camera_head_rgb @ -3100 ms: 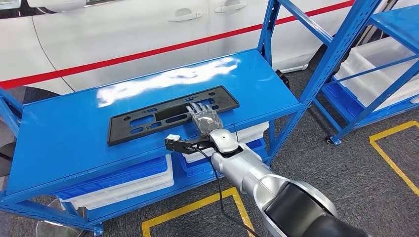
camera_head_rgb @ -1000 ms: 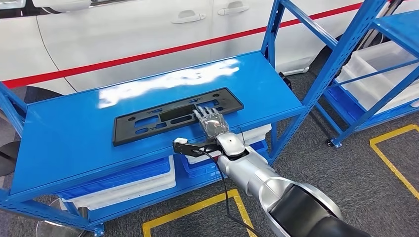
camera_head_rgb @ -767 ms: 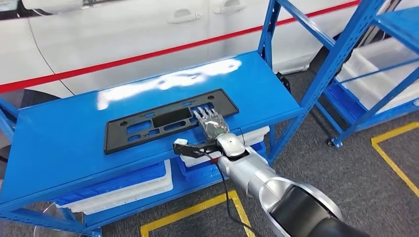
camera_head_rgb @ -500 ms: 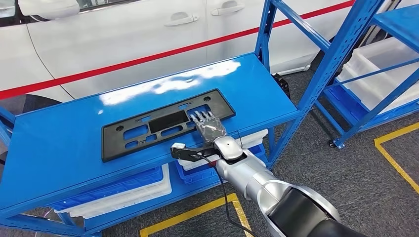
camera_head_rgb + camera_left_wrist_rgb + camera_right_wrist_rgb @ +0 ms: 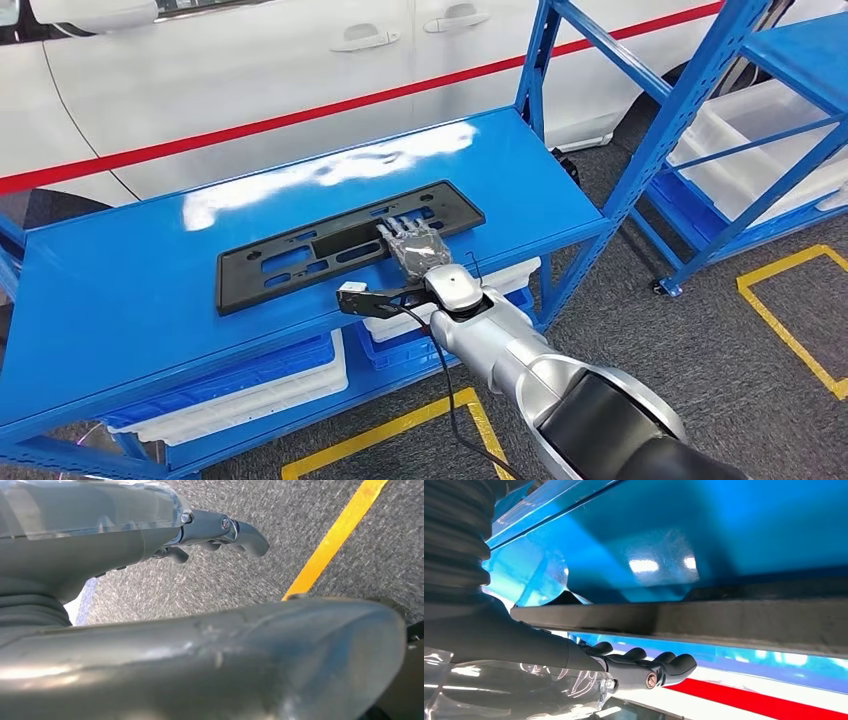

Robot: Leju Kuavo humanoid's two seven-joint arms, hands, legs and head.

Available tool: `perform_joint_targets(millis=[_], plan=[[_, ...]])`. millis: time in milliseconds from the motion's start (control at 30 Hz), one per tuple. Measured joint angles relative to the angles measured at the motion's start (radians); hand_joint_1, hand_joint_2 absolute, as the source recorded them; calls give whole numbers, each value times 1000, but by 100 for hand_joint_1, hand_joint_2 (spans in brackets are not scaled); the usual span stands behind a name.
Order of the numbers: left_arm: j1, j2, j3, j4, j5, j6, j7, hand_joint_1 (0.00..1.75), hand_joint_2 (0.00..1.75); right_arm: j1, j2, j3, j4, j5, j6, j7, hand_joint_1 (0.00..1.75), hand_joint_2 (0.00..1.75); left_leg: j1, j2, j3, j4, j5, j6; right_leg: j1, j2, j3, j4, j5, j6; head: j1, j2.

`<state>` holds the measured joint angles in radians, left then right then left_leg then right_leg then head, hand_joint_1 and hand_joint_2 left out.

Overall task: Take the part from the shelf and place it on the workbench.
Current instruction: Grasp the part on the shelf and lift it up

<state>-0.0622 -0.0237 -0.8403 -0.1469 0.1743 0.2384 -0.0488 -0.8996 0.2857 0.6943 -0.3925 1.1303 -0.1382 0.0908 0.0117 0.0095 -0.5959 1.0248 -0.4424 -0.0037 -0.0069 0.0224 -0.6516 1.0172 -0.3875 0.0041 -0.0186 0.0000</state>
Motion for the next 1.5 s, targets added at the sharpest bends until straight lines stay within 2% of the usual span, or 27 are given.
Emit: perform_joint_targets(millis=[100, 233, 667, 1500], plan=[[0, 0, -3, 0, 0, 0, 0, 0, 0, -1, 0, 0, -4, 0, 0, 0, 0, 175, 0, 0, -2, 0, 0, 3, 0, 0, 0, -2, 2, 6, 0, 0], [0, 0, -3, 0, 0, 0, 0, 0, 0, -2, 3, 1, -9, -1, 0, -1, 0, 175, 0, 0, -2, 0, 1, 3, 0, 0, -1, -2, 2, 8, 0, 0], [-2, 0, -4, 0, 0, 2, -1, 0, 0, -61, 20, 9, -27, 10, 10, 1, 0, 175, 1, -7, -1, -2, 3, -1, 1, -8, -1, 3, -3, 3, 0, 0], [-2, 0, -6, 0, 4, 4, -6, 0, 0, -43, 25, 40, -15, 17, 8, 9, 0, 175, 1, -8, -1, -2, -1, -3, 1, -9, -1, 3, -7, 2, 0, 0]])
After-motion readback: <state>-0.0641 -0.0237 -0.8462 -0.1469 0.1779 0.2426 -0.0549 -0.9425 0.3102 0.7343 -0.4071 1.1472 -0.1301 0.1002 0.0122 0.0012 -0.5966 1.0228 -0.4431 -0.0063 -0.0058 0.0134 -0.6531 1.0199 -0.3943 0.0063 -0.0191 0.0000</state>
